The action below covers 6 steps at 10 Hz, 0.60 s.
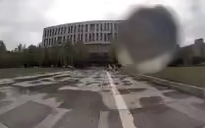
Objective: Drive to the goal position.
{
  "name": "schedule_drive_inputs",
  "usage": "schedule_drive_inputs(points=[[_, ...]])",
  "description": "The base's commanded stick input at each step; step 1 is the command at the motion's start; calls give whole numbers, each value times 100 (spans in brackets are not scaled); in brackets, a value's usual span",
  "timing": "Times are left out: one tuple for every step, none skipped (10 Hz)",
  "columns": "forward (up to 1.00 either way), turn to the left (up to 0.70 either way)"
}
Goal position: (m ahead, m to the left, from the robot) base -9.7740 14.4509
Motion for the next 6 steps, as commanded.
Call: schedule_drive_inputs(points=[[70, 0], [70, 0], [70, 0], [70, 0], [70, 0], [70, 0]])
